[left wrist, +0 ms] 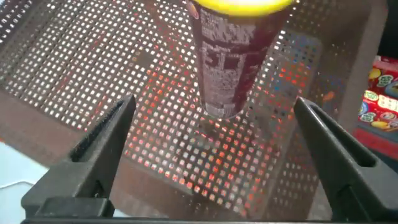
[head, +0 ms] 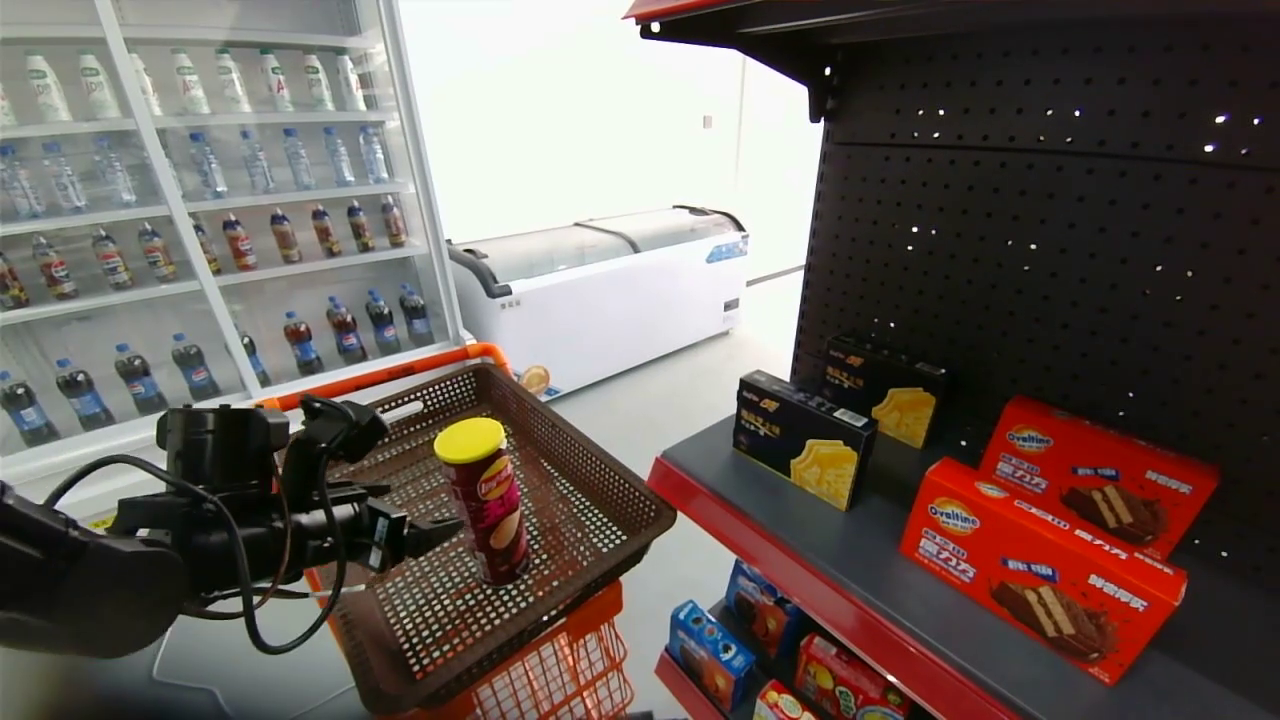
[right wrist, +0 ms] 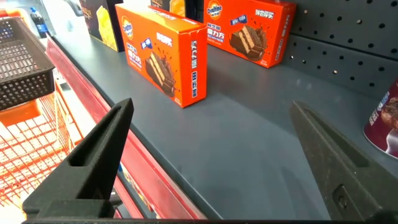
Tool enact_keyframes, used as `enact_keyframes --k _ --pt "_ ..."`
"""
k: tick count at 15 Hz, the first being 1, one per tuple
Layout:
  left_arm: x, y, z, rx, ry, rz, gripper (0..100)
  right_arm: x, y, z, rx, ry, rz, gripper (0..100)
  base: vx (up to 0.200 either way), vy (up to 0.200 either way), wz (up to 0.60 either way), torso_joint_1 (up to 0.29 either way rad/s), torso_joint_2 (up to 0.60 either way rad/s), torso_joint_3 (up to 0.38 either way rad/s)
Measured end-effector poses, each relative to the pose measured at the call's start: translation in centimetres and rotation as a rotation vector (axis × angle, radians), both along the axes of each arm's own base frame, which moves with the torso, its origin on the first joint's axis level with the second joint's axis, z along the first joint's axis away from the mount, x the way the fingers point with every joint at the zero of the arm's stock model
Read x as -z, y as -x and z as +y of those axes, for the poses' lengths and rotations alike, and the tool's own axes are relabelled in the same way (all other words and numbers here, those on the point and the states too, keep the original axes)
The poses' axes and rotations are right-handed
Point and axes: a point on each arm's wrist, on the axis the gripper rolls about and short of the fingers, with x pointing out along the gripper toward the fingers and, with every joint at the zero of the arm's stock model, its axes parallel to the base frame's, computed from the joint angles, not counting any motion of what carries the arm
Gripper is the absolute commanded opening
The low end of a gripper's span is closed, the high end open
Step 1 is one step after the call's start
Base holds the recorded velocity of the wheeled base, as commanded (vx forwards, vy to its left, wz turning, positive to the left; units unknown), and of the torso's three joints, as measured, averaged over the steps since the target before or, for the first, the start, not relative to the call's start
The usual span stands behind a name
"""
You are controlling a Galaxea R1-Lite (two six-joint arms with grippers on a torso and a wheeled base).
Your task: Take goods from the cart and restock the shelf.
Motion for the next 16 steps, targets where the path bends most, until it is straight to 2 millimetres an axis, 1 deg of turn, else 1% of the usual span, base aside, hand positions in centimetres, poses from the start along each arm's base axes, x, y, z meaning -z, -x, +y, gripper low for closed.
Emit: enact_keyframes --k 2,5,8,12,16 --pt "0.9 -1.4 -0.4 0.007 0.008 0.016 100 0.0 0.0 0.0 0.0 0.0 0.0 100 0.0 0.0 0.0 0.0 0.0 0.0" --pt "2.2 -2.5 -1.4 0.036 0.009 0.028 100 0.0 0.0 0.0 0.0 0.0 0.0 100 0.0 0.0 0.0 0.0 0.0 0.0" --pt "3.3 -3.4 -2.0 0.054 0.008 0.048 100 0.0 0.0 0.0 0.0 0.0 0.0 100 0.0 0.0 0.0 0.0 0.0 0.0" --pt "4.7 -4.4 -2.3 0.064 0.005 0.073 100 0.0 0.0 0.0 0.0 0.0 0.0 100 0.0 0.0 0.0 0.0 0.0 0.0" --pt "5.3 -5.6 -3.4 0.092 0.004 0.044 100 0.0 0.0 0.0 0.0 0.0 0.0 100 0.0 0.0 0.0 0.0 0.0 0.0"
